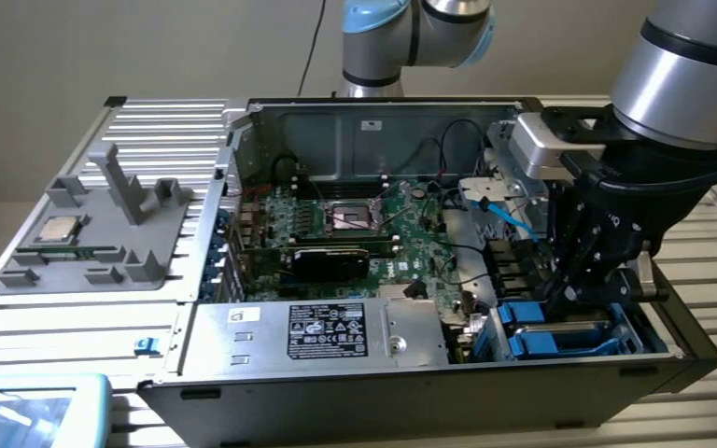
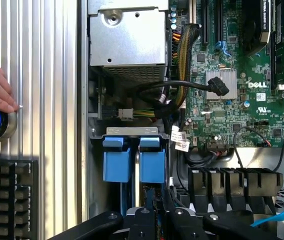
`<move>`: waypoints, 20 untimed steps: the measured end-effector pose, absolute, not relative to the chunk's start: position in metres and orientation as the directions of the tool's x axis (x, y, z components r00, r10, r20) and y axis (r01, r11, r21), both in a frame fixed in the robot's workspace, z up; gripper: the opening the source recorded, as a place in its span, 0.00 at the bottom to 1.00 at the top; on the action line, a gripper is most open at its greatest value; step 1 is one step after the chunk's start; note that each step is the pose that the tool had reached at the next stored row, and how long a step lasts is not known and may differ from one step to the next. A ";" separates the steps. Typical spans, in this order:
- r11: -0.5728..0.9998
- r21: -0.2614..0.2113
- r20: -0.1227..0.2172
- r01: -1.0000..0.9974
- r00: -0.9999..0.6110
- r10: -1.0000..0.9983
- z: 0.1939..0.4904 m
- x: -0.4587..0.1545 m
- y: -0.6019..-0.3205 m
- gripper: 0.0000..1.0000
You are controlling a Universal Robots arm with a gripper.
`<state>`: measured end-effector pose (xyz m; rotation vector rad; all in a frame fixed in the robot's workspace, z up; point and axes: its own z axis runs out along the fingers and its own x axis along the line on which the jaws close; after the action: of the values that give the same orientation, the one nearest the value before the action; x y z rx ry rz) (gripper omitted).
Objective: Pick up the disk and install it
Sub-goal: 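Insert the first disk wire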
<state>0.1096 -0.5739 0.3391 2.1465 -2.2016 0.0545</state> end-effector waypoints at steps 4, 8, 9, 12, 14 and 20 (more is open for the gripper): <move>0.026 0.021 0.072 -0.999 -0.025 -0.997 0.339 0.110 -0.574 0.16; 0.026 0.021 0.072 -0.999 -0.025 -0.997 0.339 0.111 -0.574 0.16; 0.026 0.021 0.072 -0.999 -0.025 -0.997 0.339 0.111 -0.574 0.16; 0.026 0.021 0.072 -0.999 -0.025 -0.997 0.339 0.111 -0.574 0.16; 0.026 0.021 0.072 -0.999 -0.025 -0.997 0.339 0.111 -0.574 0.16; 0.026 0.021 0.072 -0.999 -0.025 -0.997 0.338 0.111 -0.574 0.16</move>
<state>0.1114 -0.5739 0.3383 2.1463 -2.2016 0.0546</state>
